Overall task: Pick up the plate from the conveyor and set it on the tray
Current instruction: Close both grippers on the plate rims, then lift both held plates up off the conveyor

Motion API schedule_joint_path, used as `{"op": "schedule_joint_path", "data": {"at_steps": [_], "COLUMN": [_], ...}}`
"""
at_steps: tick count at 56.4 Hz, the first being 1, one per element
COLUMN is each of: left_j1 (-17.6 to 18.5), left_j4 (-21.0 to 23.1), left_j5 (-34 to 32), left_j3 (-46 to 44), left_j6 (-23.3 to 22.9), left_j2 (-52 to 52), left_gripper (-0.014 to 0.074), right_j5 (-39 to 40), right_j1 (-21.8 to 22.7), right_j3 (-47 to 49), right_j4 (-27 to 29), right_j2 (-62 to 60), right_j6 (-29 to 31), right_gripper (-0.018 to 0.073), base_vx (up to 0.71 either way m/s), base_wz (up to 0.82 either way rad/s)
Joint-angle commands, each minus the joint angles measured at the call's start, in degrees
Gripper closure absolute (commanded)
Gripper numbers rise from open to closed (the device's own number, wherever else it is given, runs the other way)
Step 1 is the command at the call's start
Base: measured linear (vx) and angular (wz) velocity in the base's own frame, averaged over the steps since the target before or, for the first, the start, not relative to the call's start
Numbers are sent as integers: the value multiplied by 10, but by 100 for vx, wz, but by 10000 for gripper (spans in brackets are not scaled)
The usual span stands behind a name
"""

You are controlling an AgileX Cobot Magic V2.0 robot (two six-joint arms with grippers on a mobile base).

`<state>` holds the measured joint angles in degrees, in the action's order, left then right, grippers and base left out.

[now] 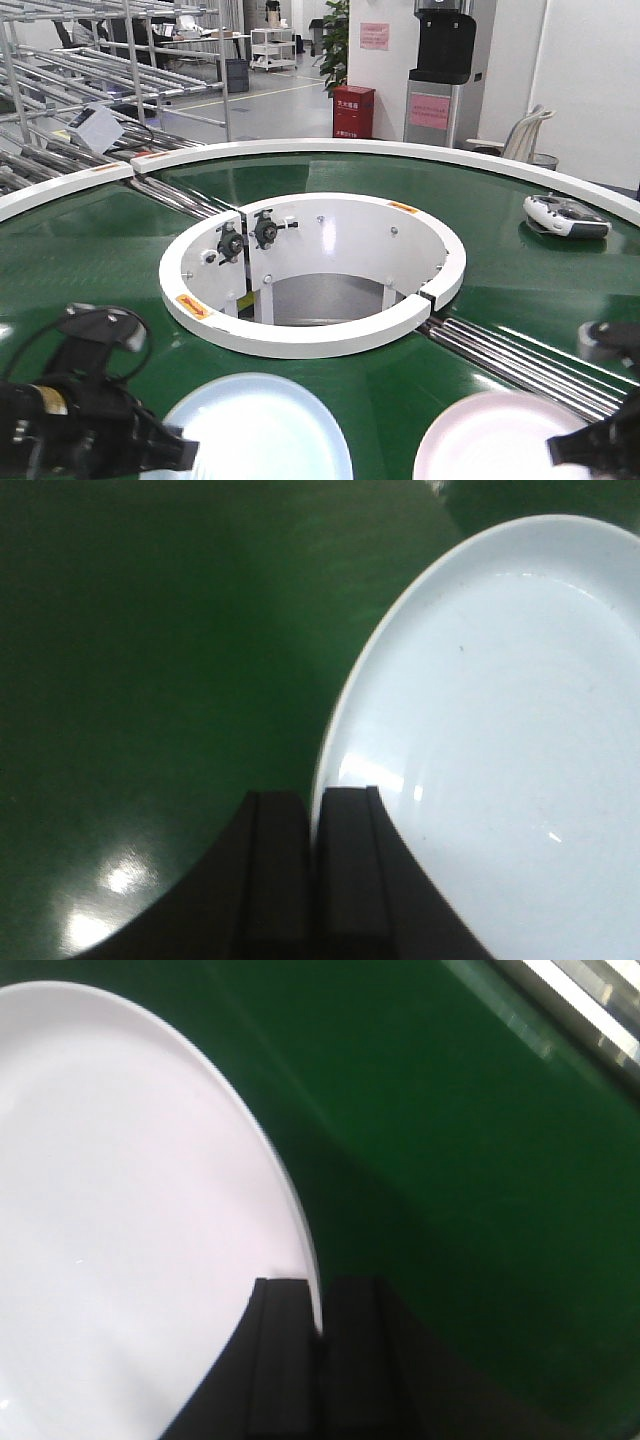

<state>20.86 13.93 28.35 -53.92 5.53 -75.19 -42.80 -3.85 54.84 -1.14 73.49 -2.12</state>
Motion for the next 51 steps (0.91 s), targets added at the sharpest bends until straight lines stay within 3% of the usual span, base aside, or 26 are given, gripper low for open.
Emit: {"op": "schedule_joint_path", "data": {"at_steps": [1,12,51], "left_j1": [1,1,1], "left_j4": [-31,-92,-91], "left_j5": [-42,-41,-53], "left_j3": [-11,-11,-11], "left_j6": [-29,-90,-92], "left_j2": [61,134,185], "left_gripper": [596,596,593], "right_j5": [-3,-40,-45], "right_j1": [4,4,4], "right_j3": [14,14,14], "right_j4": [-4,-4,11], "right_j2": [-89,-209,-259], "right_j6": [2,-1,-1], "right_gripper": [573,573,571], "base_vx": [0,0,0], "base_wz": [0,0,0]}}
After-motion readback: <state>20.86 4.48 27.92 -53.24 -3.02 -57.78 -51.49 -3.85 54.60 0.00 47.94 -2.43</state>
